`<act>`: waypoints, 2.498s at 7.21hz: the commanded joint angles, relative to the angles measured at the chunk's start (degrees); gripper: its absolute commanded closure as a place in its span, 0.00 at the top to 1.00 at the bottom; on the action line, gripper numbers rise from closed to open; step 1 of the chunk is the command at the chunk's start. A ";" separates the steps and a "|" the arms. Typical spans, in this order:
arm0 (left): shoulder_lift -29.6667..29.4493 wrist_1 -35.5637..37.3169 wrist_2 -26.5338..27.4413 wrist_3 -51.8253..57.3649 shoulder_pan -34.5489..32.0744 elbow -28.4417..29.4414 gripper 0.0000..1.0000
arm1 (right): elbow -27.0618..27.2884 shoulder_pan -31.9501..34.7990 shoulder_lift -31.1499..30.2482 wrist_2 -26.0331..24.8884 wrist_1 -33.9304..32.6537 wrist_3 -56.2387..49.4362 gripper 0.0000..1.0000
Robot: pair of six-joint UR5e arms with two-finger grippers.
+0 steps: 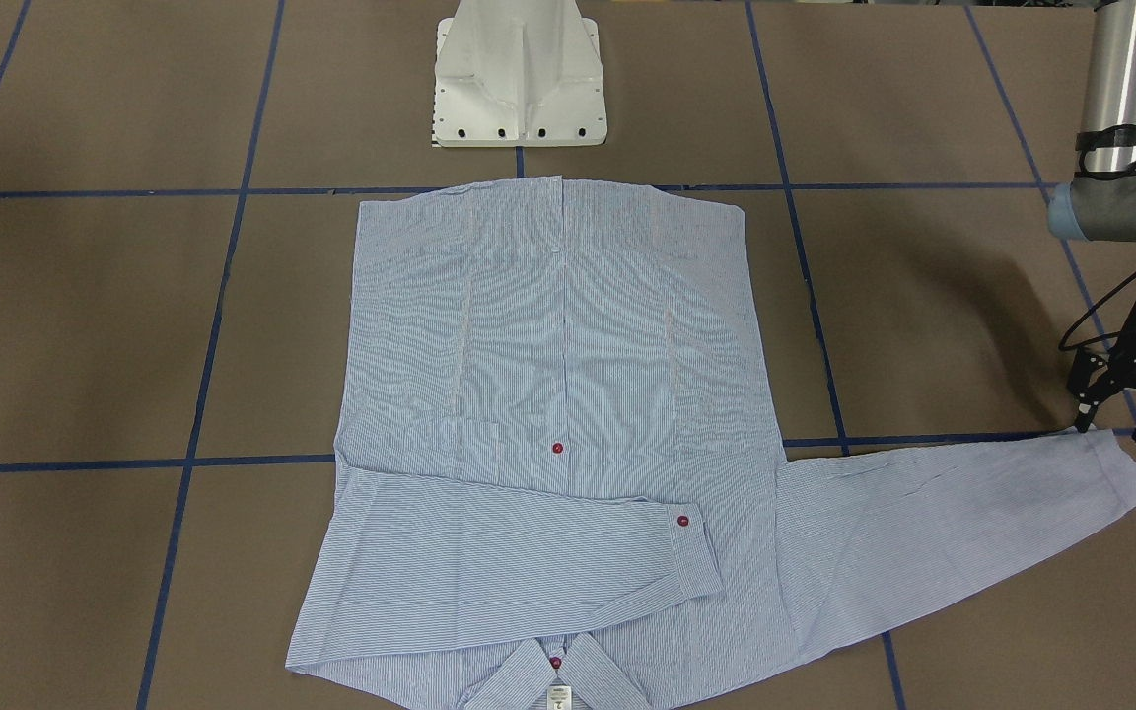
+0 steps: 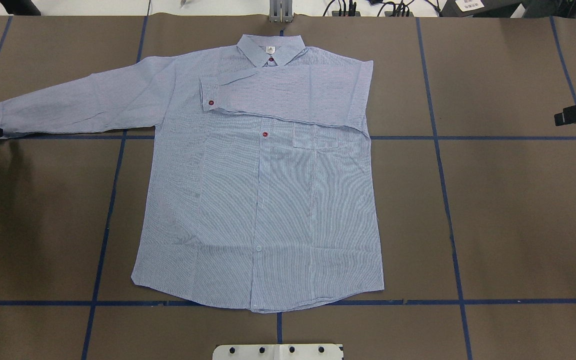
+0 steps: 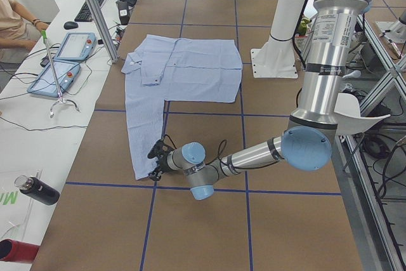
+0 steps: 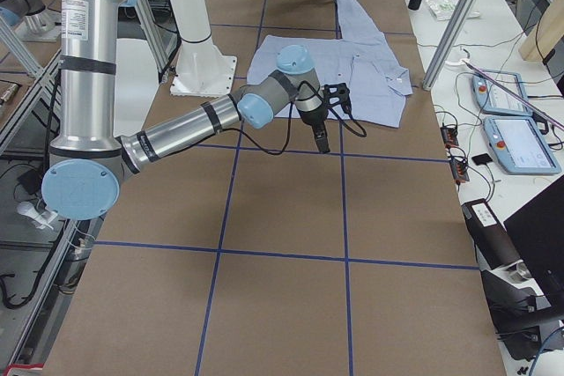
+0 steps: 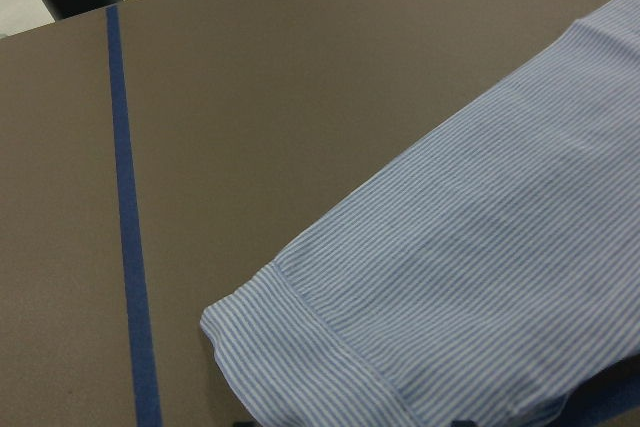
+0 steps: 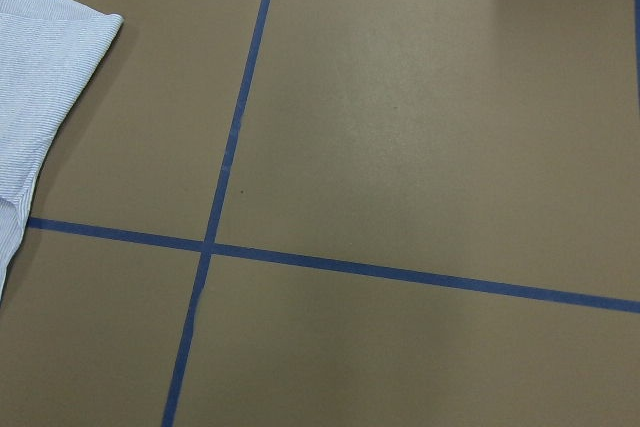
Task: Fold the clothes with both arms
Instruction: 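Lower the left gripper onto the other sleeve cuff and grasp it, then lift the sleeve with the left gripper and carry it over the shirt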
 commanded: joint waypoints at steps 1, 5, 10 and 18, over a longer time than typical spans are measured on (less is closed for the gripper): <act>-0.02 0.03 -0.09 -0.01 0.10 0.06 0.71 | 0.00 0.08 -0.04 -0.01 0.00 0.00 0.99; -0.02 0.03 -0.96 -0.10 0.45 0.06 0.64 | 0.00 0.08 -0.04 -0.02 0.00 0.00 0.99; 1.21 -1.10 -2.19 -0.19 0.98 -0.11 0.14 | -0.09 0.08 -0.04 -0.02 0.00 0.00 0.99; -5.10 25.59 -19.58 0.16 -5.60 -22.01 0.00 | -0.09 0.08 -0.04 0.07 0.09 0.62 0.99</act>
